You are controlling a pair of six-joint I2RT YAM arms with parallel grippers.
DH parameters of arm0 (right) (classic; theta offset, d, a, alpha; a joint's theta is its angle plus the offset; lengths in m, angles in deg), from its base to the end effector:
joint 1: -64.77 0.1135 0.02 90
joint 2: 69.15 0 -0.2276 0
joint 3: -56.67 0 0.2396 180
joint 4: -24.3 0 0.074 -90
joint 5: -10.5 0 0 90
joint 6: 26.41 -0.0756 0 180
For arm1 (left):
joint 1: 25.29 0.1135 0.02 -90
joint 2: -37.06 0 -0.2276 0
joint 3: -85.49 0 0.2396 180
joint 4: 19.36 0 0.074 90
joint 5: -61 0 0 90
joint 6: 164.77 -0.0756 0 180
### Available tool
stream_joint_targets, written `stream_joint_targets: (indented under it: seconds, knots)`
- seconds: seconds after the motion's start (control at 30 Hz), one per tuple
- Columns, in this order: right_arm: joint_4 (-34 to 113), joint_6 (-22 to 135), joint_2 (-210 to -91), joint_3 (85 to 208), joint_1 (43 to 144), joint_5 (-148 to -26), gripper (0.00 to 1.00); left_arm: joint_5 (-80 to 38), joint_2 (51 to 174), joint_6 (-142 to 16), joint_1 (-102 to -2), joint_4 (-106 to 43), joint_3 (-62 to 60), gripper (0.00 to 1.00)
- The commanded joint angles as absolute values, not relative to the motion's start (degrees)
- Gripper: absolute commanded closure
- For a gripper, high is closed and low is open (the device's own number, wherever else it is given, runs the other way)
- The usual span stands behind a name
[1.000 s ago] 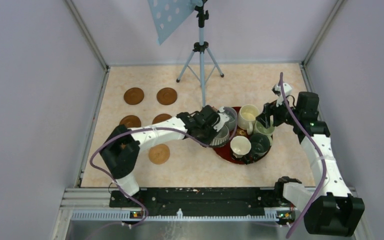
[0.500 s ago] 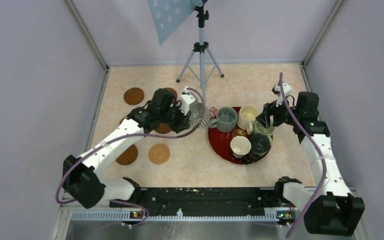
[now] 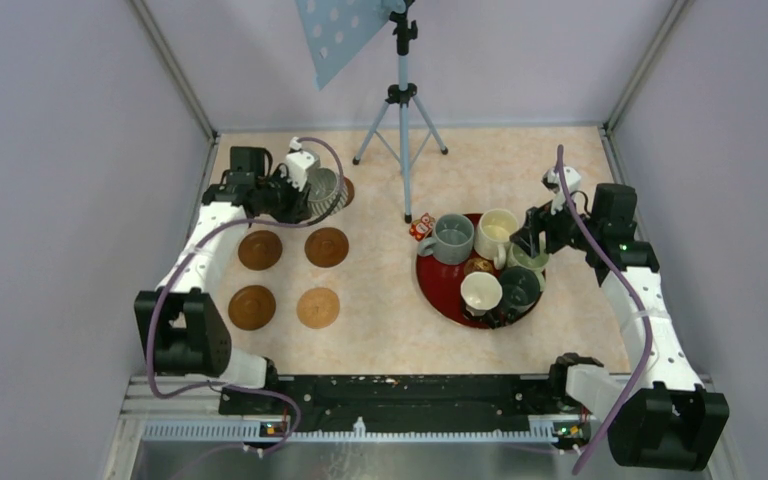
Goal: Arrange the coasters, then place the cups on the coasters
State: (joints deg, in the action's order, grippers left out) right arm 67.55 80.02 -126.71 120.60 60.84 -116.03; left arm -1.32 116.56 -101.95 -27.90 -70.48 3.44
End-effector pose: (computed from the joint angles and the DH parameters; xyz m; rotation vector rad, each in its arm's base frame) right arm 0.2463 0.0282 0.2513 -0.5686 2.0340 0.4928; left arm 0.3092 -0.0493 0.2423 0.8037 2.1824 -0.3711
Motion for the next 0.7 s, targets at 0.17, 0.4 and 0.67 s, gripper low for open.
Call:
stream_joint_targets:
  seconds: [0.17, 0.4, 0.67]
  knots:
    - [68.51, 79.55, -129.53, 125.95, 60.37, -117.22, 0.34, -0.44, 131.55, -111.99, -27.34, -62.70, -7.70, 1.00]
    - [66.13, 78.35, -129.30, 124.31, 60.37, -116.80, 0.34, -0.71, 139.37, -111.06, -26.54, -55.09, -10.42, 1.00]
    - [65.67, 78.75, -129.23, 123.38, 60.37, -117.02, 0.34, -0.89, 146.86, -111.29, -26.43, -56.58, -17.29, 1.00]
